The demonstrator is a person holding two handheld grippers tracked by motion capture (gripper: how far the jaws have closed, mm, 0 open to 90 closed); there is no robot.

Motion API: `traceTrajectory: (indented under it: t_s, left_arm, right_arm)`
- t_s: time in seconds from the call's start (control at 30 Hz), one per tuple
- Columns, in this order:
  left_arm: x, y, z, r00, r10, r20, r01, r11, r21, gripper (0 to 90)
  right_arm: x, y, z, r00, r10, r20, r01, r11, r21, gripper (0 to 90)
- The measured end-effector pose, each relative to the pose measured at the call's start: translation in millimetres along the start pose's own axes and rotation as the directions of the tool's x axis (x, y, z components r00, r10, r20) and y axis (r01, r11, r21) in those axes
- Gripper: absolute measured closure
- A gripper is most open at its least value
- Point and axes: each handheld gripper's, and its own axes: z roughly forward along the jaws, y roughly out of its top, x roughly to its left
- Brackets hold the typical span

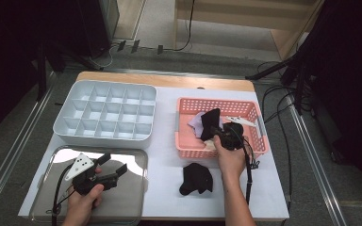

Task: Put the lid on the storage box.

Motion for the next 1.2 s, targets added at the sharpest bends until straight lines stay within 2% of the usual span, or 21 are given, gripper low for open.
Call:
traceTrajectory:
  t_s: [0.07,0.2,0.33,0.4,0.43,0.5,0.7,0.8,0.9,1.1,1.2]
  left_arm:
    - [-0.3,-0.1,-0.2,1.0,0.001,-0.001,-0.001,1.0,0.0,21.0]
    - [-0.4,-0.1,-0.3,1.0,0.0,-0.002,0.0,1.0,0.0,21.0]
    - [-1.1,-0.3,-0.5,1.0,0.006,-0.002,-0.006,1.0,0.002,21.1]
    - [-1.1,-0.2,-0.5,1.0,0.007,-0.001,-0.007,1.0,0.003,21.1]
    - [-1.0,-0.3,-0.3,1.0,0.006,-0.001,-0.006,1.0,0.001,21.1]
    - [-0.9,-0.2,-0.4,1.0,0.004,-0.001,-0.004,1.0,0.002,21.1]
    - [-1.4,-0.3,-0.1,0.9999,0.01,-0.005,-0.01,0.9999,0.003,21.1]
    - [-1.3,-0.3,-0.1,0.9999,0.01,-0.005,-0.01,0.9999,0.003,21.1]
    - [-1.2,-0.3,-0.1,0.9999,0.009,-0.004,-0.009,1.0,0.003,21.1]
    - [-1.3,-0.3,-0.2,0.9999,0.01,-0.004,-0.01,1.0,0.003,21.1]
    - [-1.7,-0.4,0.0,0.9999,0.011,-0.008,-0.011,0.9999,0.001,21.1]
  right_arm:
    - [-0.3,-0.7,-3.8,1.0,0.001,-0.003,-0.001,0.9996,-0.028,81.4]
    - [1.9,-2.8,-12.6,0.9994,-0.035,0.005,0.035,0.9952,-0.091,81.4]
    - [4.3,-7.9,-20.2,0.9961,-0.085,0.022,0.088,0.983,-0.161,81.2]
    - [5.3,-11.6,-24.3,0.9935,-0.092,0.067,0.103,0.9757,-0.193,81.1]
    - [4.5,-13.4,-25.7,0.9943,-0.091,0.056,0.1,0.9724,-0.211,81.0]
    - [4.1,-17.2,-27.9,0.9927,-0.097,0.072,0.11,0.9697,-0.218,81.0]
    - [6.9,-24.5,-32.2,0.9848,-0.159,0.07,0.172,0.9456,-0.276,80.8]
    - [8.2,-26.5,-34.1,0.9845,-0.16,0.071,0.174,0.9408,-0.291,80.7]
    - [8.7,-27.9,-37.7,0.9866,-0.156,0.048,0.163,0.9353,-0.314,80.7]
    - [12.4,-33.6,-46.5,0.9842,-0.17,0.05,0.177,0.9223,-0.344,80.7]
    - [13.2,-35.6,-51.5,0.9848,-0.171,0.032,0.171,0.9179,-0.358,80.7]
